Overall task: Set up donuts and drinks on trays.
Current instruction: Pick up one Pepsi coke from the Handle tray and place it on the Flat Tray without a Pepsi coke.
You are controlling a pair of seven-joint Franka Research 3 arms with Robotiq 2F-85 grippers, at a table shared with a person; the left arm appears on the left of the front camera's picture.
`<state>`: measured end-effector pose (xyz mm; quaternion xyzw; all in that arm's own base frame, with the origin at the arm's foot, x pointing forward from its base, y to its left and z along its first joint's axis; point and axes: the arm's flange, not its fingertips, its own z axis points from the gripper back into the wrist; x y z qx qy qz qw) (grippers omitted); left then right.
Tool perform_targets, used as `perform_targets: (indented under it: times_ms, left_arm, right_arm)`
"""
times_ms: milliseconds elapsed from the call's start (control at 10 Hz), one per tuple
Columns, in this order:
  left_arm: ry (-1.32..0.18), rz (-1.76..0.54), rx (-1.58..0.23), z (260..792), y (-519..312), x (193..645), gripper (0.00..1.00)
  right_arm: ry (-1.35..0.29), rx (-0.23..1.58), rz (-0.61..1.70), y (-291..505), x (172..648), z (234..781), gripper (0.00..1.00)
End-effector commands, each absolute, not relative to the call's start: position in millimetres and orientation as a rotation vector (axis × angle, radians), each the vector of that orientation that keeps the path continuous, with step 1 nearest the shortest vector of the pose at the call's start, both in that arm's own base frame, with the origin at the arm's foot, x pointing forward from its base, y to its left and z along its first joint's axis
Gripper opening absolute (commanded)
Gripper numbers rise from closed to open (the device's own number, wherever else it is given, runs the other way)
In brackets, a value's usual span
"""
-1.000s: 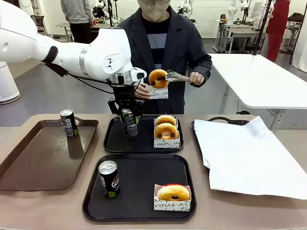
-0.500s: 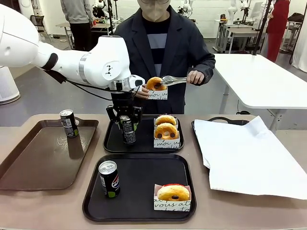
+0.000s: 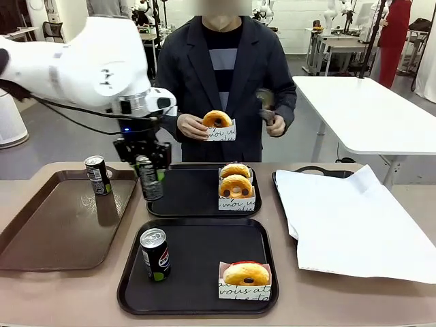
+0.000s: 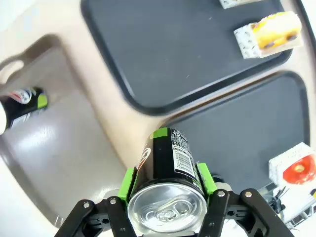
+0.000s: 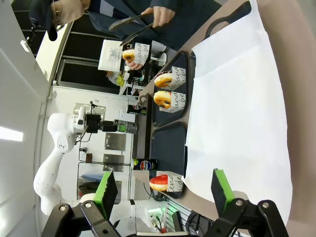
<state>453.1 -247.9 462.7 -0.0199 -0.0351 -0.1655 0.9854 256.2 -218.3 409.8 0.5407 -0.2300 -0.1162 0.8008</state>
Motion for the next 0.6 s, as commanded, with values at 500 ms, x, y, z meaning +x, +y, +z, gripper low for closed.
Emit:
perform_targets:
  times_ms: [500]
  left_arm:
    - [-0.069, -0.338, -0.053, 461.5, -263.3, 464.3, 0.59]
  right_arm:
    - [-0.524, 1.182, -0.24, -218.8, 258.8, 409.8, 1.0]
